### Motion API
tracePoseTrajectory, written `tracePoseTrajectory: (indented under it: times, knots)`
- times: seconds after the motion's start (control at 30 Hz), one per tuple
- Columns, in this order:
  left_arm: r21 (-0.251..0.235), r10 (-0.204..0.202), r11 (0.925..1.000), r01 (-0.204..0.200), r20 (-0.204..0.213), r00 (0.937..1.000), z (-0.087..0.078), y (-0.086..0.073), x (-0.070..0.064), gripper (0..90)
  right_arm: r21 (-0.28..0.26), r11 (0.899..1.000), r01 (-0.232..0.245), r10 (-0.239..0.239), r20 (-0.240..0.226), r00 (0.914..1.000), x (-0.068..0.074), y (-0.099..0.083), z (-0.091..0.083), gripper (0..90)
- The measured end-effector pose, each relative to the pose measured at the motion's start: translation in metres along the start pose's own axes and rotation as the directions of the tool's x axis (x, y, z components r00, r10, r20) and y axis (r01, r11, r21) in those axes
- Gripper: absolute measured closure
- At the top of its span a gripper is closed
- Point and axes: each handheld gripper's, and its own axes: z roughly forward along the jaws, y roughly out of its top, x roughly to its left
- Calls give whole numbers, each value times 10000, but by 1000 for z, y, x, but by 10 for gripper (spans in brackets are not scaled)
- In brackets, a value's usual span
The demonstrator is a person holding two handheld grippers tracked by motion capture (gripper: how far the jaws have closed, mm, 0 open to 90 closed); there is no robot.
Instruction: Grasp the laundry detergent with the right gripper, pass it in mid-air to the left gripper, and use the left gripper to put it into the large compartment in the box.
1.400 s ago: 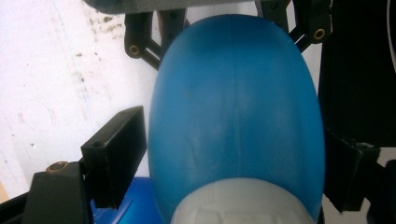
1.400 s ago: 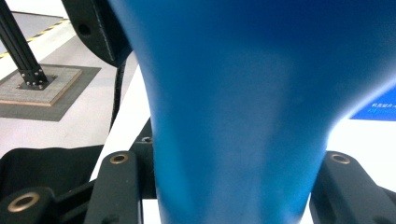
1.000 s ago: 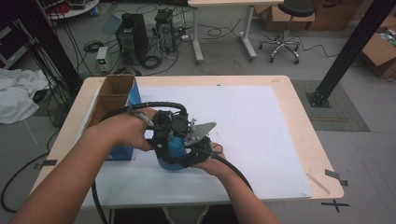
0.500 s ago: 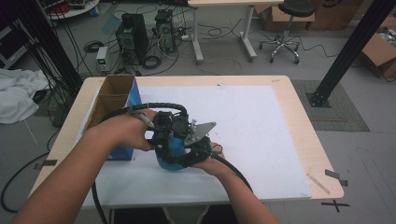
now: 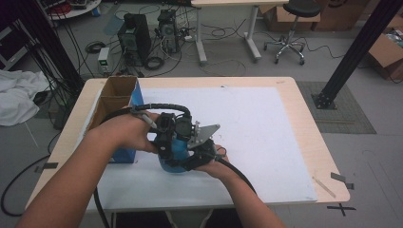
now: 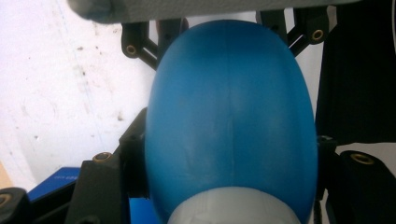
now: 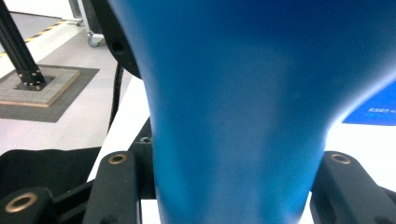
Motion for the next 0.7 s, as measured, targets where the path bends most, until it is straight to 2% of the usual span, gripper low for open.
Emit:
tracePoseTrajectory:
  times: [0.2,0.3,0.47,0.7]
  knots:
    - [-12,-81,10000,81,-34,10000,-5,3,4,388,-135,9998,-171,172,123,9998,-1,1,-6,434]
    - [163,-181,9997,182,-72,9998,-7,4,7,388,-435,9986,-307,314,137,9994,-2,2,-12,375]
    - [307,-487,9983,486,15,9988,-8,2,13,387,-346,9991,-263,275,326,9991,-4,3,-20,332]
    - [302,-948,9951,941,217,9953,-15,-1,16,386,253,9988,-426,417,359,9985,-8,6,-29,235]
